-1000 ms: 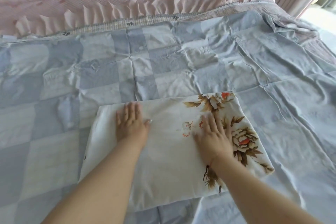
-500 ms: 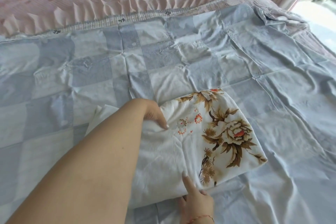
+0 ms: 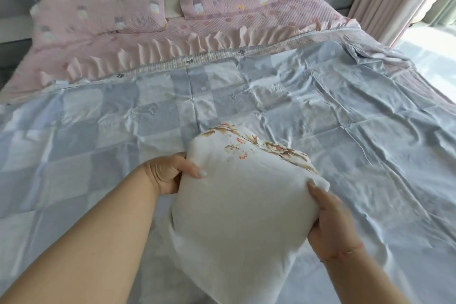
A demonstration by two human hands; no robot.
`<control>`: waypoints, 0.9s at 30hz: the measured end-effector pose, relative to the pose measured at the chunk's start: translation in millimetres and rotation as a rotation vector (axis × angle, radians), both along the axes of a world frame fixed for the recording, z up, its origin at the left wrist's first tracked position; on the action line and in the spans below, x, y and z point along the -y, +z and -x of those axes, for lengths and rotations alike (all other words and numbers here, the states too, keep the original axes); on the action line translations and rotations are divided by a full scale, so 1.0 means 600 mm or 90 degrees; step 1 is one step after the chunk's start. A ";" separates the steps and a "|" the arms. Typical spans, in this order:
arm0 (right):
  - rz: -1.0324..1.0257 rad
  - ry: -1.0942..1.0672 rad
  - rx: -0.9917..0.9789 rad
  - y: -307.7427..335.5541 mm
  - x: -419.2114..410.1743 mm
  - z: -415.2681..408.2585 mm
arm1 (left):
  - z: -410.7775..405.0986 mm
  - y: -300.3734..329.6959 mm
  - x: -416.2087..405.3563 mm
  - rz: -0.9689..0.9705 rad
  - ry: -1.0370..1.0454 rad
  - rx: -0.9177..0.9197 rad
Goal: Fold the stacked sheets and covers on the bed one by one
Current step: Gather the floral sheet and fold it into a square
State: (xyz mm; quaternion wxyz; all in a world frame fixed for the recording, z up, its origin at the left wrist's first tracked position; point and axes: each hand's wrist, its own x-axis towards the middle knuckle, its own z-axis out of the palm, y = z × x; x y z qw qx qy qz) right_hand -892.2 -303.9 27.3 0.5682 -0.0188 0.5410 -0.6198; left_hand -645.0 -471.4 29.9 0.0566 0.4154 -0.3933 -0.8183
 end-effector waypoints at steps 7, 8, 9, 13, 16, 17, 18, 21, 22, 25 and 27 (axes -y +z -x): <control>0.118 0.134 -0.204 0.125 0.149 0.018 | -0.022 0.071 -0.029 0.135 0.256 -0.094; 0.155 0.138 -0.220 0.140 0.164 0.021 | -0.020 0.092 -0.022 0.188 0.272 -0.111; 0.189 0.142 -0.239 0.158 0.177 0.023 | -0.022 0.113 -0.014 0.236 0.291 -0.129; 0.245 0.130 -0.270 0.207 0.215 0.034 | -0.038 0.173 -0.003 0.309 0.316 -0.207; 0.140 0.227 -0.428 0.200 0.226 0.040 | -0.055 0.158 -0.028 0.282 0.348 -0.209; 0.081 0.279 -0.497 0.183 0.220 0.041 | -0.060 0.134 -0.043 0.270 0.362 -0.193; 0.059 0.320 -0.542 0.164 0.209 0.039 | -0.062 0.108 -0.063 0.253 0.379 -0.164; 0.086 0.472 -0.651 0.059 0.159 0.044 | -0.075 0.001 -0.144 0.165 0.402 -0.002; 0.060 0.473 -0.778 0.024 0.139 0.050 | -0.076 -0.025 -0.178 0.132 0.373 0.064; -0.224 0.628 -0.795 -0.057 0.070 0.022 | -0.075 -0.086 -0.266 0.045 0.274 0.194; -0.342 0.650 -0.742 -0.082 0.032 0.025 | -0.065 -0.102 -0.286 0.021 0.285 0.234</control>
